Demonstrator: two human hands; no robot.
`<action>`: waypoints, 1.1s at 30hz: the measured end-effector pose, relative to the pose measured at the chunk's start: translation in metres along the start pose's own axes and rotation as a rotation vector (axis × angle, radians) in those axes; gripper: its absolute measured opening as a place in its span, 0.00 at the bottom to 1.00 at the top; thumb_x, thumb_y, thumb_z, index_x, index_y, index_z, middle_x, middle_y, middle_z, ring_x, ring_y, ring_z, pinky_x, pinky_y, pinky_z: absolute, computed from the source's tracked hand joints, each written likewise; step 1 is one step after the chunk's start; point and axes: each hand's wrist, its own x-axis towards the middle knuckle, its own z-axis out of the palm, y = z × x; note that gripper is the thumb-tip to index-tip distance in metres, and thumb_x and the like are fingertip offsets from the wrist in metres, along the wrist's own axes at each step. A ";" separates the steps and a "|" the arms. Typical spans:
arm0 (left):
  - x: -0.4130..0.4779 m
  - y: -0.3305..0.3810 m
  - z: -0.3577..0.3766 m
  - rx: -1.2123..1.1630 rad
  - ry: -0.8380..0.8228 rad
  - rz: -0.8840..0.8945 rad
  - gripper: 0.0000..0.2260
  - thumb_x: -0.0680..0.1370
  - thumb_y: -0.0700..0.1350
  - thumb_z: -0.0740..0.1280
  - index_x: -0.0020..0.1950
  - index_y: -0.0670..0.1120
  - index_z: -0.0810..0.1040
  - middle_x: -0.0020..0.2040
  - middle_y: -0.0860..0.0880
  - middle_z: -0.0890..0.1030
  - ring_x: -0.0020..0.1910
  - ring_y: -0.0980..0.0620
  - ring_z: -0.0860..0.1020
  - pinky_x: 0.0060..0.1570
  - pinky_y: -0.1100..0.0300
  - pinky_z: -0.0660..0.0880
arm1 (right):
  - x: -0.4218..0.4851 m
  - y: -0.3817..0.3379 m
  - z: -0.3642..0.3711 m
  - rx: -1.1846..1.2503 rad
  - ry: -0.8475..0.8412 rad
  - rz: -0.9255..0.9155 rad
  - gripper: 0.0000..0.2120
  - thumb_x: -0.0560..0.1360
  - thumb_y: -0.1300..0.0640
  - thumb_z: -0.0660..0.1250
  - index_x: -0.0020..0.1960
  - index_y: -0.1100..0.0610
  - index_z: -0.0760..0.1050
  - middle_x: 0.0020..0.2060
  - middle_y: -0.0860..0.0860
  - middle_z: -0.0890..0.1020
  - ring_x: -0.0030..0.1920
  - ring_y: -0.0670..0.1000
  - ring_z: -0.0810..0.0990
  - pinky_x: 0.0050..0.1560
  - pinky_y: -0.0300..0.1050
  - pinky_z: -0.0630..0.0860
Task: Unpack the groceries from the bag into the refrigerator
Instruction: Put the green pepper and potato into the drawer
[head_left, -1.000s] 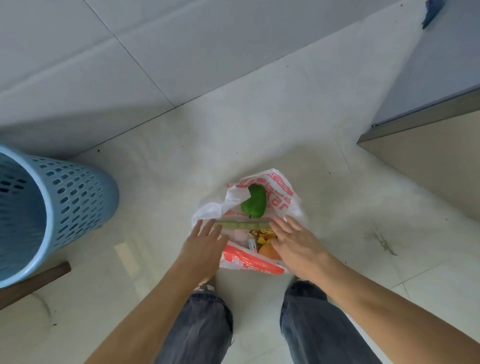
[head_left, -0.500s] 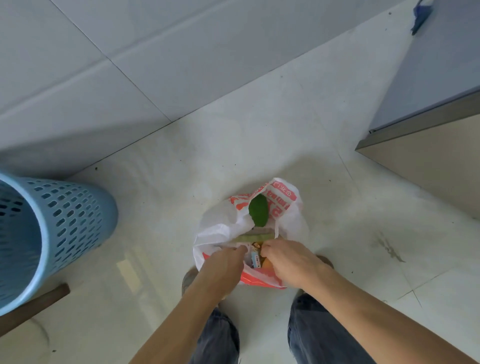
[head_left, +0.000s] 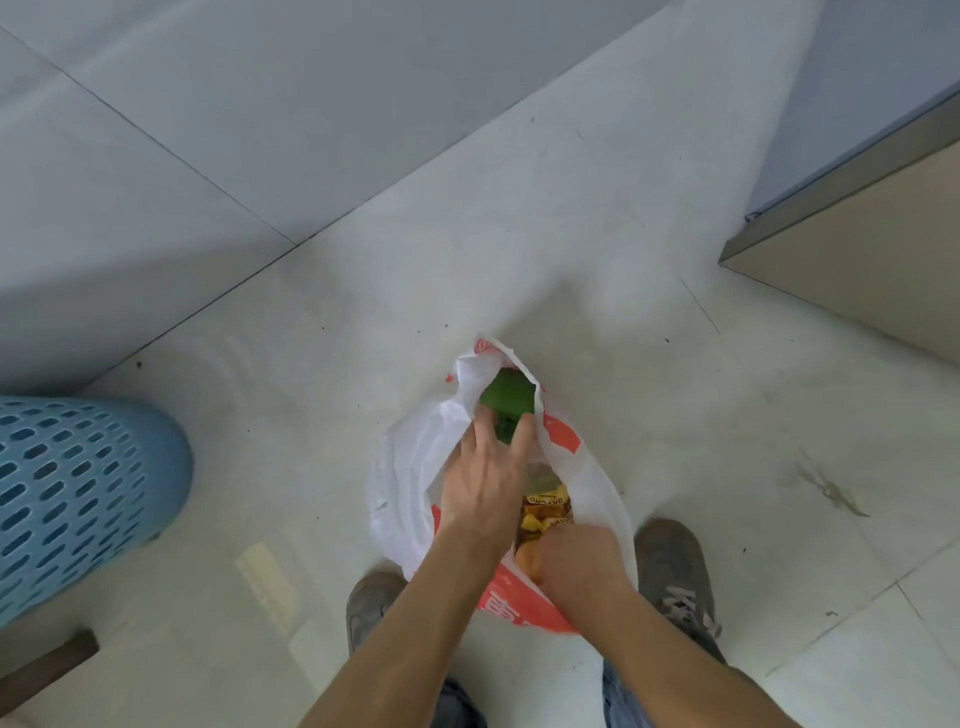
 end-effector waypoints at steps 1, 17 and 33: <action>0.007 0.004 -0.002 -0.007 0.003 -0.028 0.29 0.69 0.38 0.74 0.64 0.50 0.65 0.66 0.38 0.68 0.47 0.45 0.78 0.40 0.55 0.82 | 0.001 0.001 0.001 0.035 0.014 -0.002 0.16 0.83 0.57 0.53 0.54 0.59 0.79 0.51 0.55 0.84 0.52 0.55 0.83 0.51 0.49 0.76; -0.001 0.022 -0.077 -0.086 -0.015 -0.045 0.39 0.71 0.63 0.70 0.73 0.47 0.59 0.62 0.44 0.72 0.57 0.44 0.75 0.50 0.57 0.78 | -0.079 0.050 -0.064 0.575 0.318 0.140 0.30 0.64 0.32 0.73 0.55 0.51 0.70 0.48 0.46 0.82 0.46 0.49 0.81 0.44 0.44 0.76; -0.177 0.078 -0.443 -0.736 -0.069 -0.134 0.28 0.69 0.53 0.76 0.66 0.63 0.71 0.56 0.50 0.72 0.55 0.49 0.74 0.45 0.65 0.71 | -0.396 -0.008 -0.235 1.424 0.573 0.268 0.29 0.69 0.33 0.69 0.62 0.47 0.66 0.53 0.46 0.78 0.50 0.48 0.80 0.50 0.49 0.83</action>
